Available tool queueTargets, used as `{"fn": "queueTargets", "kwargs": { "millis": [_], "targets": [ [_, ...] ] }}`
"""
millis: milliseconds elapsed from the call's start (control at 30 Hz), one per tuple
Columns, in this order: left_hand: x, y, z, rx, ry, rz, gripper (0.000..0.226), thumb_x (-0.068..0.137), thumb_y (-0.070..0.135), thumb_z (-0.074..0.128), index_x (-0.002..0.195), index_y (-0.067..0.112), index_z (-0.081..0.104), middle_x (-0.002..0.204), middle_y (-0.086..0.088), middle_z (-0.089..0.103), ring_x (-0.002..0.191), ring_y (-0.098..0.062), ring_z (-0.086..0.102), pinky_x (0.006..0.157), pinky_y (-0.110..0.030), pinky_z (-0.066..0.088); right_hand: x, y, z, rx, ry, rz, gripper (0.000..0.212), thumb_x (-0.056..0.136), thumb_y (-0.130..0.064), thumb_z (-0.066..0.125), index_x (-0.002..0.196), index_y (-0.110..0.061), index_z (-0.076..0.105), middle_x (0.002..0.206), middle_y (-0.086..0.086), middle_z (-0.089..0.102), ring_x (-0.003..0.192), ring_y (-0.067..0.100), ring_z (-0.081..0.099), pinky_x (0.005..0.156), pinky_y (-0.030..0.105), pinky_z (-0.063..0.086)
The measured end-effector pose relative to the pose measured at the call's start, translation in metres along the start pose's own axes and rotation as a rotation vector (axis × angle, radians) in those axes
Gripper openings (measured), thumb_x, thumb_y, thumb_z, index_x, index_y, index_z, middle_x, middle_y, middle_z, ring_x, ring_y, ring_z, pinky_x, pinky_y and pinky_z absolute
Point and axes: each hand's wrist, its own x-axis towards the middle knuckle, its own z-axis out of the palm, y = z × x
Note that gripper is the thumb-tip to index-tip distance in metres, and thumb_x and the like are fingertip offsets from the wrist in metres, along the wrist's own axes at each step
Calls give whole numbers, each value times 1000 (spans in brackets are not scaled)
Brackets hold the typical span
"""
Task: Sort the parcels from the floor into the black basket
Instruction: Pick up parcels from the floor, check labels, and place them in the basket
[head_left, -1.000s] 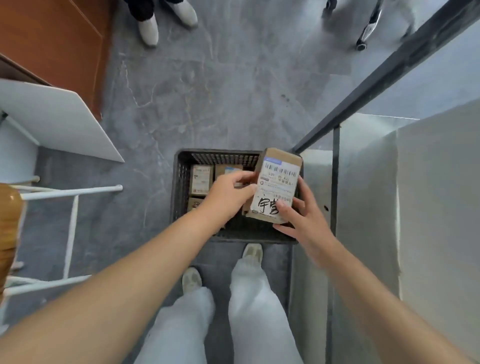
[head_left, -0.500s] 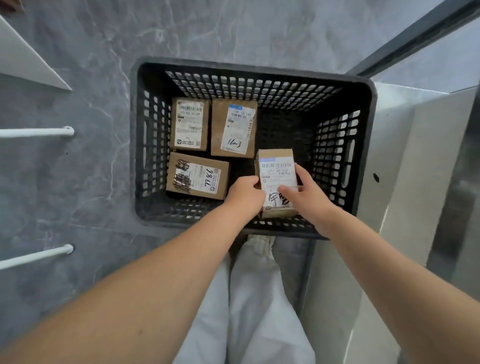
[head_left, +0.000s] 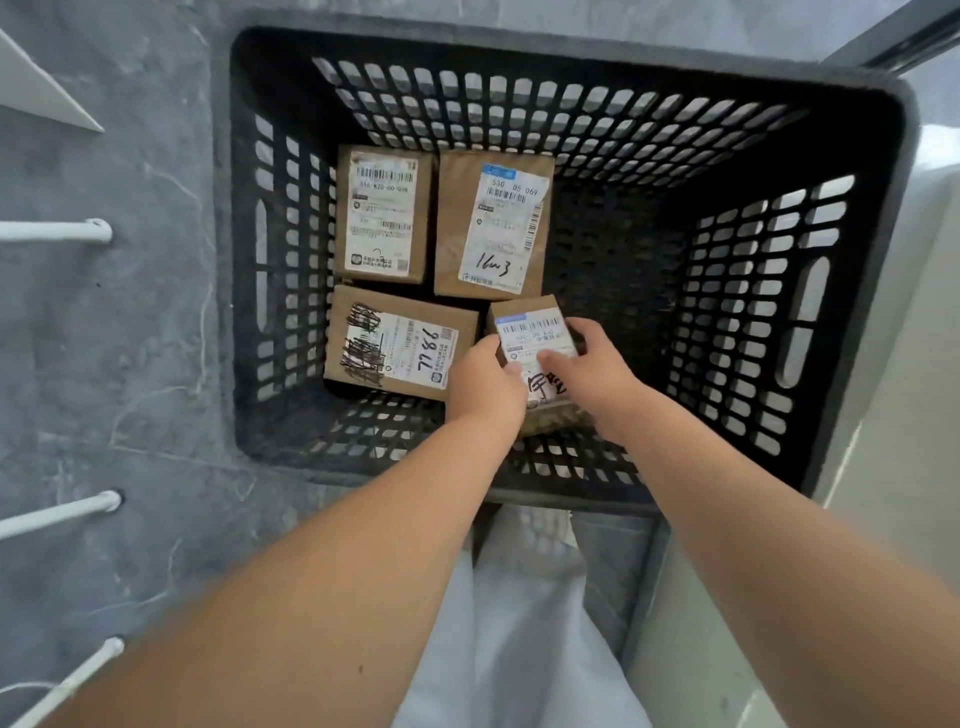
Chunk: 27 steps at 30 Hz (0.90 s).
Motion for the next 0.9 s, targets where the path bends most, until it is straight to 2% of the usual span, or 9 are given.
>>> {"fn": "queueTargets", "kwargs": {
  "millis": [133, 200, 333, 467, 567, 633, 733, 800, 900],
  "targets": [
    [-3, -6, 7, -65, -29, 66, 48, 97, 16, 58, 141, 33, 50, 122, 14, 63, 107, -12, 61, 88, -36, 55, -2, 12, -15, 53, -36, -55, 50, 98, -16, 58, 144, -24, 41, 130, -2, 62, 103, 9, 64, 73, 20, 53],
    [-4, -7, 9, -83, -62, 104, 58, 94, 10, 62, 144, 33, 46, 130, 9, 63, 118, -12, 58, 94, -31, 50, -4, 20, -20, 77, -24, -81, 52, 97, -15, 59, 144, -27, 42, 130, -5, 62, 110, 10, 62, 79, 22, 53],
    [6, -20, 8, -83, -96, 114, 69, 91, -2, 60, 147, 34, 41, 135, 8, 60, 124, -11, 56, 85, -18, 42, -7, 28, -11, 97, -9, -106, 63, 93, -1, 61, 145, -30, 41, 130, -9, 60, 105, -1, 59, 79, 18, 53],
    [14, -28, 4, -105, -86, 104, 74, 88, -5, 63, 148, 30, 39, 139, 6, 58, 129, -10, 51, 96, -17, 37, 1, 31, 6, 58, -2, -145, 68, 92, 6, 55, 147, -31, 39, 135, -8, 57, 118, 3, 54, 89, 19, 50],
    [16, -29, 11, -94, -33, 142, 72, 88, -6, 62, 146, 32, 43, 133, 6, 61, 119, -4, 53, 83, -8, 35, 4, 35, 6, 47, 11, -171, 71, 92, 7, 53, 148, -34, 38, 137, -10, 56, 120, 2, 52, 89, 17, 48],
    [16, -30, 17, -109, -11, 137, 71, 89, -6, 61, 145, 35, 44, 131, 6, 63, 112, -2, 54, 79, -11, 37, 3, 39, 2, 59, 16, -197, 71, 92, 7, 55, 147, -36, 39, 136, -13, 56, 121, 1, 52, 96, 23, 50],
    [16, -36, 28, -148, -40, 118, 75, 88, -5, 62, 144, 40, 42, 136, 9, 59, 122, -6, 54, 91, -19, 42, 0, 50, -6, 106, 45, -212, 73, 90, 8, 57, 146, -35, 41, 134, -14, 58, 123, 2, 55, 102, 31, 50],
    [16, -39, 33, -156, -69, 110, 77, 88, -5, 62, 143, 44, 41, 137, 13, 58, 124, -7, 54, 95, -22, 44, -2, 55, -9, 119, 78, -222, 74, 88, 9, 59, 146, -34, 41, 135, -13, 58, 122, -2, 54, 97, 20, 50],
    [27, -39, 26, -140, 12, 99, 70, 88, -8, 56, 137, 41, 51, 117, 21, 64, 106, -3, 61, 84, -18, 49, 3, 49, 6, 55, 64, -227, 81, 85, 8, 64, 147, -36, 37, 137, -14, 53, 123, -2, 52, 83, 8, 48]
  ]
}}
